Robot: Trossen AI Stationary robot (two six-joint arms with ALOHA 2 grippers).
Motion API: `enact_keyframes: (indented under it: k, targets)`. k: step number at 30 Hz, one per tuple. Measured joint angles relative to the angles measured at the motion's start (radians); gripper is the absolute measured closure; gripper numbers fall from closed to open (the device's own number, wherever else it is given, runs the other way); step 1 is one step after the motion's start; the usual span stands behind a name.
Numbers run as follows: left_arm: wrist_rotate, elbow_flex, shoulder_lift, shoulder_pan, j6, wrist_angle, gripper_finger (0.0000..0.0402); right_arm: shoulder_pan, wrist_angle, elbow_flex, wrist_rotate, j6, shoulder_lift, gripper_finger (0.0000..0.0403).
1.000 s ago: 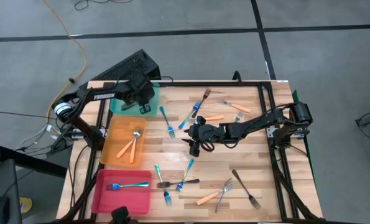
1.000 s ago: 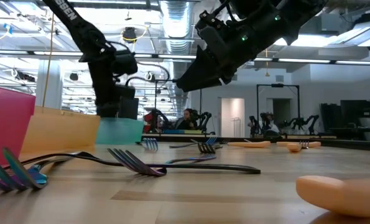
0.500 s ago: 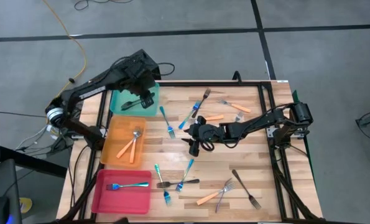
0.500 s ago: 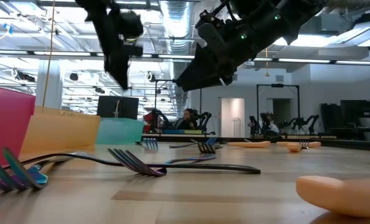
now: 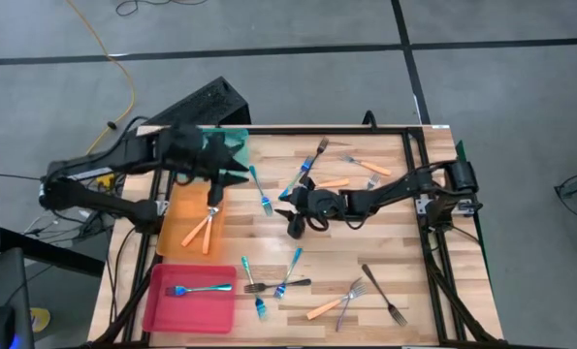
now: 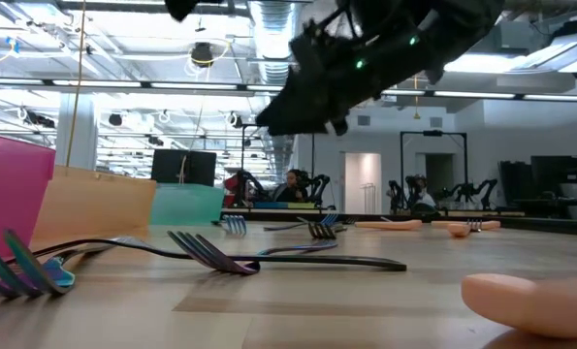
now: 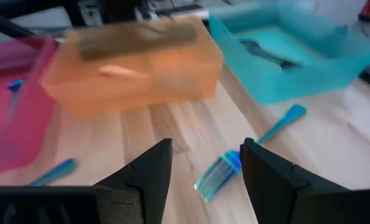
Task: Sort silverware by color (type)
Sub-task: Put the blue fork into the pink bin
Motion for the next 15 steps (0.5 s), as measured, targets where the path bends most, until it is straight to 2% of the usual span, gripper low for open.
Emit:
enact_keyframes:
  k: [8, 15]
  targets:
    - [-0.199, 0.0, 0.019, -0.208, -0.036, 0.044, 0.0287, -0.056, 0.027, 0.094, 0.0, 0.062, 0.18, 0.0193]
    - [-0.284, 0.0, 0.037, -0.28, -0.045, 0.053, 0.0287, -0.084, -0.128, 0.229, 0.002, 0.09, 0.258, 0.0193]
